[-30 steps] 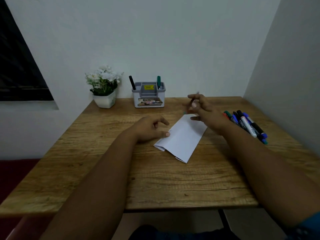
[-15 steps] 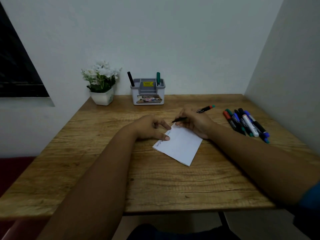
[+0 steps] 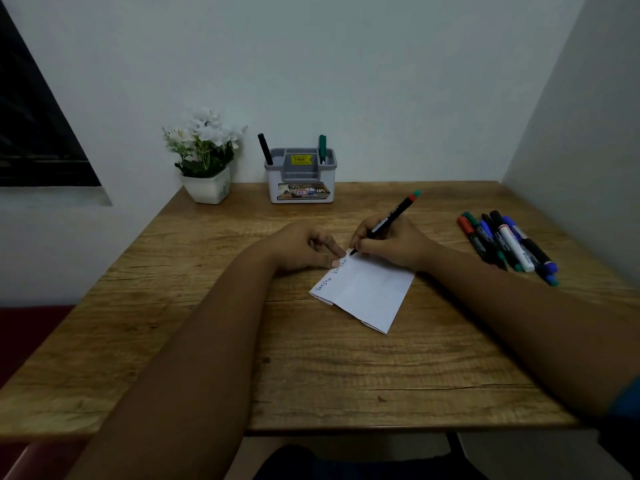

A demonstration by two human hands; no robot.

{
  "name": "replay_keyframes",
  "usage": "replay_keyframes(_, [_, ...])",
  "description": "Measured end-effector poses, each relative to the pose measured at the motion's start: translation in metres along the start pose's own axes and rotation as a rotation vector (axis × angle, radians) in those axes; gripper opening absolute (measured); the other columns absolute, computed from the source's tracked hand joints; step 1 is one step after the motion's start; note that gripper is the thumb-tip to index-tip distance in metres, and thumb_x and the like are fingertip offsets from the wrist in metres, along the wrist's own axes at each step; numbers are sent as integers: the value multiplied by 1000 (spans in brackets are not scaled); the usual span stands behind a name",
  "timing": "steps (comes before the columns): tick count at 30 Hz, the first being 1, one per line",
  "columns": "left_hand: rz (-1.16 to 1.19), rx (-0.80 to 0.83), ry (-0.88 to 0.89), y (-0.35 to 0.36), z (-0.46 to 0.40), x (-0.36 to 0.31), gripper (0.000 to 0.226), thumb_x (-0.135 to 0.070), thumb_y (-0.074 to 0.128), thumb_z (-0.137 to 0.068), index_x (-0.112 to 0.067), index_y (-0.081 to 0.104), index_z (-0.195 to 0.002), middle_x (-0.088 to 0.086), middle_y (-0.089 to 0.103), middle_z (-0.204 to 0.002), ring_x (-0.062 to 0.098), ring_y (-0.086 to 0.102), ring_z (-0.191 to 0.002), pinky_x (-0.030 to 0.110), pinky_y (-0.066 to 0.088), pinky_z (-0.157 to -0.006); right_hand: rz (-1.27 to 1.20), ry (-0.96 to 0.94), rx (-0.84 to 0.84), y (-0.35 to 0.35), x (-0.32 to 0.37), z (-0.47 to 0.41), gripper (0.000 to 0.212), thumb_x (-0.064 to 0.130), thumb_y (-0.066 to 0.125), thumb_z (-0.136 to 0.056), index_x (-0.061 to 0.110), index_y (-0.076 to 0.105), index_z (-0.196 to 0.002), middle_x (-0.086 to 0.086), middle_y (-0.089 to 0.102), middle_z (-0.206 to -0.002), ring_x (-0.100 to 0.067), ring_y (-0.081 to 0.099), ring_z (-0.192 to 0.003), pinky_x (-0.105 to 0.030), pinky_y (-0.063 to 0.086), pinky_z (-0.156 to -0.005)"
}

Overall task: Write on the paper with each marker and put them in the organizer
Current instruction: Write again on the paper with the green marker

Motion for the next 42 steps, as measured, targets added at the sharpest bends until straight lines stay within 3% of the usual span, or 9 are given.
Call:
replay_keyframes(6, [-36,-26,6,-3,1,-1,19,-32,81,-73,-38,75,-90,-15,60,-83,2,49,-72,20,35,-58,76,6,29,3,-1,-3,7,9,70,-84,11,76,-86,7,74,-87,1,66,-81,-11,48,-71])
replay_keyframes(11, [-66,-25,11,-4,2,-3,19,-34,81,-74,-39,74,-91,-20,58,-86,-1,49,-76,19,34,-60,50,25,-15,-2,-5,-3,6,13,70,-84,14,76,-84,10,74,-85,2,66,-82,-9,48,-72])
replay_keyframes(15, [-60,-28,7,-4,2,-3,20,-33,81,-74,-39,74,-92,-20,57,-87,0,49,-77,19,34,-61,93,38,30,2,-5,-4,6,11,69,-83,10,75,-83,8,73,-85,-1,66,-81,-20,50,-77])
replay_keyframes(19, [-62,-23,18,-4,2,-4,20,-34,81,-74,-38,75,-92,-18,60,-83,-1,50,-73,18,35,-60,-238,94,-96,-9,-9,-5,15,5,66,-89,-10,64,-92,-2,72,-88,-1,67,-76,-19,53,-70])
replay_keyframes(21, [-64,-17,21,-4,2,-5,19,-34,81,-74,-38,75,-92,-16,61,-84,1,50,-74,21,35,-60,-332,108,-140,-14,-11,-6,27,14,70,-89,-12,62,-95,-9,72,-89,-4,69,-73,-16,55,-67])
replay_keyframes(25, [-73,-16,26,-3,1,-5,20,-33,80,-74,-38,75,-94,-12,62,-87,3,49,-75,22,35,-60,-146,86,-1,-3,-7,-6,10,5,72,-84,-1,71,-92,-5,73,-89,3,66,-77,-8,48,-68])
replay_keyframes(29, [-91,4,51,-1,1,-8,27,-30,78,-78,-40,72,-103,-11,62,-103,3,50,-86,22,38,-67,-116,69,-15,-4,-11,-6,6,1,66,-84,-3,70,-88,6,71,-78,1,65,-72,-13,49,-69])
replay_keyframes(37, [-76,74,65,6,3,-9,25,-26,73,-84,-39,72,-105,-19,62,-95,1,54,-87,19,41,-72,65,20,22,-1,-7,-7,8,12,69,-82,19,74,-81,10,72,-83,-2,65,-84,-24,50,-81])
replay_keyframes(42, [-78,80,54,6,2,-7,25,-25,73,-84,-37,72,-106,-7,66,-107,15,56,-98,23,44,-81,84,28,30,-2,-7,-7,12,14,70,-81,25,73,-78,9,73,-85,-6,66,-87,-30,52,-84])
Point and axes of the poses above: each hand's wrist, its own z-axis away from the middle knuckle, its own y-axis out of the palm, x = y × z, the point moved 10 cm from there along -z, towards the middle knuckle
